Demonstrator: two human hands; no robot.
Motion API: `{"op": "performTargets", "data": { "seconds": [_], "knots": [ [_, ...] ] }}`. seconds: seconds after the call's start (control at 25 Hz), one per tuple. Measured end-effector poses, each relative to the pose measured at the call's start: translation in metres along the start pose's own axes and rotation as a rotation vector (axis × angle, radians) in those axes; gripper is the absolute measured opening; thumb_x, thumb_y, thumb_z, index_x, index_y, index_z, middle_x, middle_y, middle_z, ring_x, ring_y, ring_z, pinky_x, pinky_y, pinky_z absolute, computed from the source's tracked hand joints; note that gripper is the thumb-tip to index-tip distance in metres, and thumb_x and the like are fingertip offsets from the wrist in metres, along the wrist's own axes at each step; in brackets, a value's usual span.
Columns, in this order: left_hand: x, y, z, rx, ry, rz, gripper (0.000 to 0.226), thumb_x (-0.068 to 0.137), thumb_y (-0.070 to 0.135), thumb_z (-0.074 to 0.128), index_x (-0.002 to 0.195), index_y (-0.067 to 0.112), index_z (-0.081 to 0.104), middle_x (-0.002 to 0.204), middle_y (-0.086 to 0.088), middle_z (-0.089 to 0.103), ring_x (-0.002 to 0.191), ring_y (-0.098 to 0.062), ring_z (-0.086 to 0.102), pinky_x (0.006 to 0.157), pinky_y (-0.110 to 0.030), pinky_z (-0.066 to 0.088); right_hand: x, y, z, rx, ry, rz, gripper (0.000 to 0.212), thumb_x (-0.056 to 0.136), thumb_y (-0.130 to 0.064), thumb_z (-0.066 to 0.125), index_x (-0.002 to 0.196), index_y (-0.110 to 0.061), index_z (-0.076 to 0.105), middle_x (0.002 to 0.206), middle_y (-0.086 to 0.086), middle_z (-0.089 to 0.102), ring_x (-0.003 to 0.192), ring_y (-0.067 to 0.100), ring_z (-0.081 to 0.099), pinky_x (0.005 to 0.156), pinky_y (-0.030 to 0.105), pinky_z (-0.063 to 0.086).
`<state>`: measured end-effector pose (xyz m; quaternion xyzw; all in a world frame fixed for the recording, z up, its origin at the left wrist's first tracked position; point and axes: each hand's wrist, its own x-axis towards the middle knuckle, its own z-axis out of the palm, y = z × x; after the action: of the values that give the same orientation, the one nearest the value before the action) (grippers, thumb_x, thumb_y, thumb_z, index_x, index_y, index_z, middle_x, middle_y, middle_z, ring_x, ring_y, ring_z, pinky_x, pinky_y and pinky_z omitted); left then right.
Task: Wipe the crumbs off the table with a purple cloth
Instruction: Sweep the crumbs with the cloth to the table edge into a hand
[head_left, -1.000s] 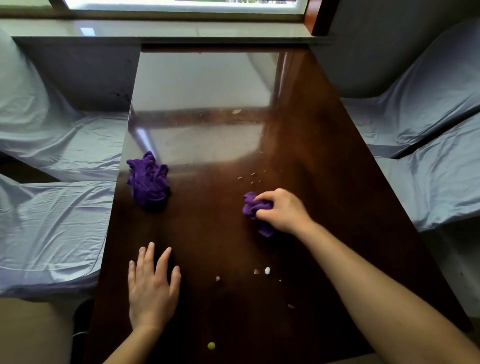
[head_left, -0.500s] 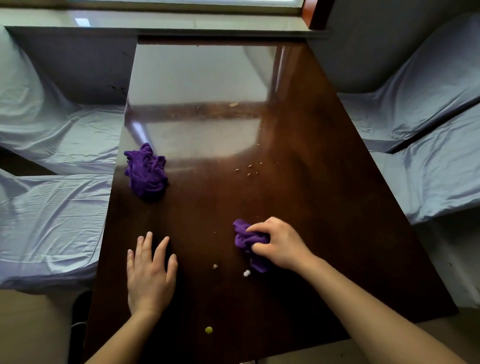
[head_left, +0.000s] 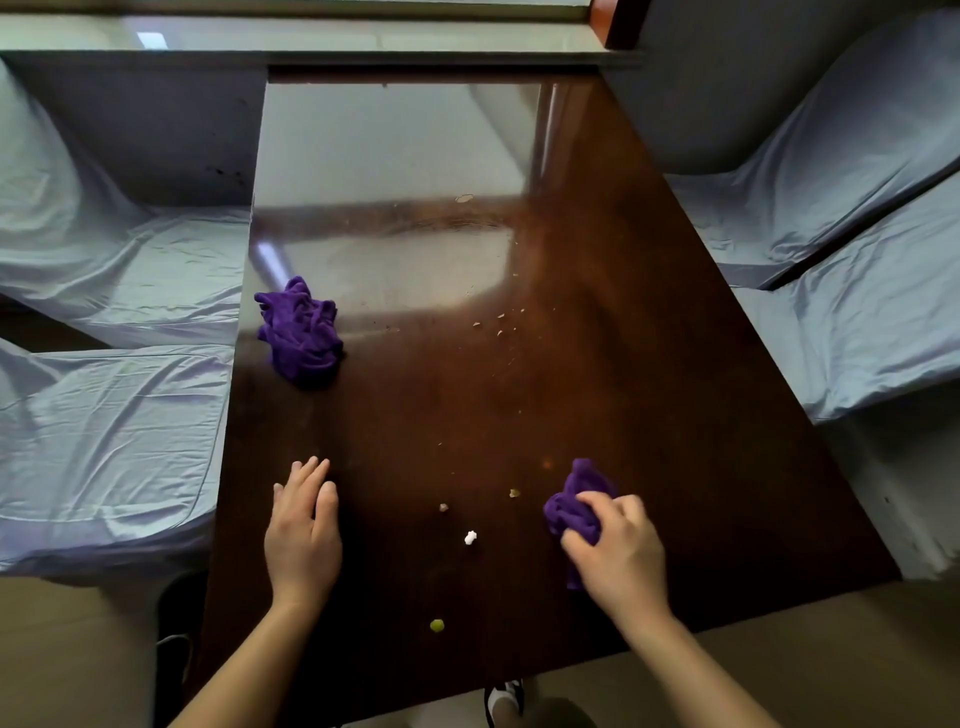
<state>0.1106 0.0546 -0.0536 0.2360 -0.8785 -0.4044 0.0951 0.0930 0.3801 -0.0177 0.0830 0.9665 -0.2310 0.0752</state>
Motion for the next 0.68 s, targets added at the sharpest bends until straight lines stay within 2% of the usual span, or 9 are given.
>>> {"op": "performTargets", "data": {
  "seconds": [0.08, 0.16, 0.28, 0.4, 0.52, 0.56, 0.68],
  "knots": [
    [-0.012, 0.003, -0.003, -0.069, 0.04, -0.02, 0.037, 0.097, 0.02, 0.044, 0.128, 0.006, 0.059, 0.138, -0.015, 0.055, 0.133, -0.014, 0.038, 0.119, -0.044, 0.023, -0.014, -0.032, 0.018, 0.117, -0.032, -0.038, 0.042, 0.076, -0.032, 0.074, 0.117, -0.025, 0.066, 0.103, 0.003, 0.055, 0.093, 0.025, 0.059, 0.085, 0.034, 0.049],
    [-0.028, 0.004, -0.003, -0.095, 0.033, -0.003, 0.043, 0.094, 0.024, 0.041, 0.128, 0.005, 0.06, 0.137, -0.013, 0.057, 0.134, -0.016, 0.041, 0.118, -0.043, 0.024, -0.018, -0.056, 0.026, 0.277, -0.096, -0.053, 0.041, 0.078, -0.031, 0.073, 0.118, -0.028, 0.065, 0.104, -0.003, 0.055, 0.094, 0.017, 0.059, 0.084, 0.03, 0.049],
    [-0.041, -0.002, -0.003, -0.086, 0.028, 0.027, 0.047, 0.093, 0.027, 0.037, 0.128, 0.006, 0.06, 0.137, -0.01, 0.056, 0.135, -0.015, 0.041, 0.119, -0.043, 0.024, -0.002, -0.059, 0.013, 0.392, -0.005, -0.05, 0.038, 0.074, -0.024, 0.077, 0.112, -0.026, 0.069, 0.095, -0.003, 0.059, 0.085, 0.014, 0.059, 0.076, 0.023, 0.043],
    [-0.045, -0.01, -0.004, 0.016, -0.012, 0.104, 0.054, 0.093, 0.036, 0.032, 0.129, 0.006, 0.059, 0.14, -0.01, 0.054, 0.138, -0.018, 0.038, 0.12, -0.04, 0.019, 0.037, -0.039, -0.011, 0.284, 0.078, 0.022, 0.039, 0.075, -0.025, 0.077, 0.113, -0.025, 0.069, 0.098, 0.001, 0.059, 0.088, 0.02, 0.061, 0.078, 0.025, 0.041],
    [-0.046, -0.011, -0.001, 0.117, -0.021, 0.166, 0.054, 0.093, 0.038, 0.033, 0.127, 0.006, 0.061, 0.141, -0.012, 0.053, 0.139, -0.025, 0.038, 0.12, -0.041, 0.019, 0.061, -0.034, -0.012, 0.096, 0.008, 0.109, 0.043, 0.079, -0.032, 0.072, 0.121, -0.024, 0.065, 0.109, 0.008, 0.058, 0.097, 0.029, 0.061, 0.086, 0.033, 0.046],
    [-0.046, -0.01, 0.0, 0.14, -0.016, 0.176, 0.053, 0.093, 0.038, 0.035, 0.125, 0.006, 0.062, 0.141, -0.013, 0.053, 0.139, -0.026, 0.039, 0.119, -0.043, 0.02, 0.059, -0.04, -0.007, 0.035, -0.007, 0.074, 0.044, 0.079, -0.033, 0.071, 0.121, -0.023, 0.065, 0.11, 0.01, 0.057, 0.098, 0.031, 0.061, 0.086, 0.034, 0.046],
    [-0.046, -0.011, 0.002, 0.188, -0.01, 0.194, 0.051, 0.093, 0.037, 0.037, 0.123, 0.007, 0.063, 0.14, -0.015, 0.052, 0.138, -0.028, 0.04, 0.118, -0.047, 0.024, 0.03, -0.064, 0.02, -0.009, -0.112, -0.191, 0.044, 0.074, -0.033, 0.072, 0.117, -0.026, 0.067, 0.103, 0.007, 0.056, 0.094, 0.029, 0.059, 0.081, 0.032, 0.045]
  ]
}}
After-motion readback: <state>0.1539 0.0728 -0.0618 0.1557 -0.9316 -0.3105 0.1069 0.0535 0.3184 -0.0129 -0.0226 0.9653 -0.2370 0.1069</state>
